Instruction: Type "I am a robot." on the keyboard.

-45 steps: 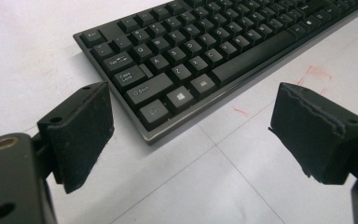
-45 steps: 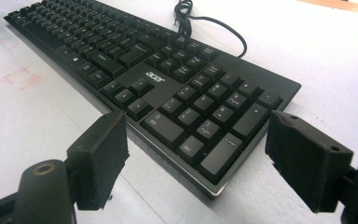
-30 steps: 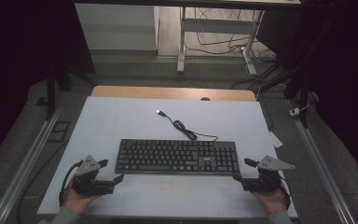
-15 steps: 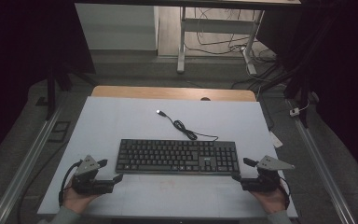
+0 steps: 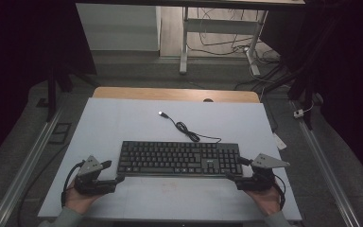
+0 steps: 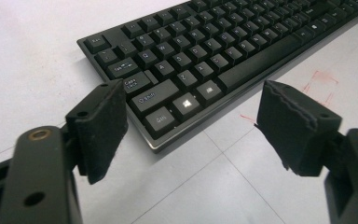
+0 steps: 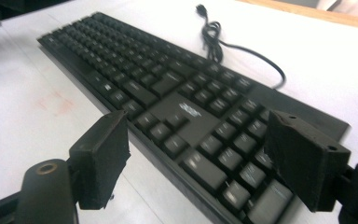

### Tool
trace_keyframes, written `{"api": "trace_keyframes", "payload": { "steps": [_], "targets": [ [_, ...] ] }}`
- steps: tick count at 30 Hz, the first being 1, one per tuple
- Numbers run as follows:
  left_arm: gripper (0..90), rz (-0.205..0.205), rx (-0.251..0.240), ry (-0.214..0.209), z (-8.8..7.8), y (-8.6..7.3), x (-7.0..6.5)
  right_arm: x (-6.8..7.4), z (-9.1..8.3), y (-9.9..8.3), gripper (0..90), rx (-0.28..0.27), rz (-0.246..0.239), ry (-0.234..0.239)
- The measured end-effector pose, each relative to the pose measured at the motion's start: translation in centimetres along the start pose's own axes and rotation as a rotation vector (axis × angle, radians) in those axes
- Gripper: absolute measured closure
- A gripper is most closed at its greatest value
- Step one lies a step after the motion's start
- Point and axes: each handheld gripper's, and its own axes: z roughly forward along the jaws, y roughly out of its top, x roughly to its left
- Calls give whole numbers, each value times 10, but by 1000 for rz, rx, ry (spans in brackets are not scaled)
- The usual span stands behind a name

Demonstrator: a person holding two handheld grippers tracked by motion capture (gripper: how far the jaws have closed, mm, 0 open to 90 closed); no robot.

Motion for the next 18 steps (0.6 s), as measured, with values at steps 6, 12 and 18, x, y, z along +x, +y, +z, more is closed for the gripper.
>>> {"api": "trace_keyframes", "payload": {
  "steps": [6, 12, 18],
  "targets": [
    [279, 10, 11, -2, 3, 1, -1, 10, 14, 16, 267, 9, -6, 47],
    [295, 14, 16, -5, 5, 2, -1, 21, 36, 32, 298, 12, -19, 83],
    [303, 24, 21, -8, 7, 2, -2, 31, 60, 44, 422, 23, -46, 126]
  ]
}}
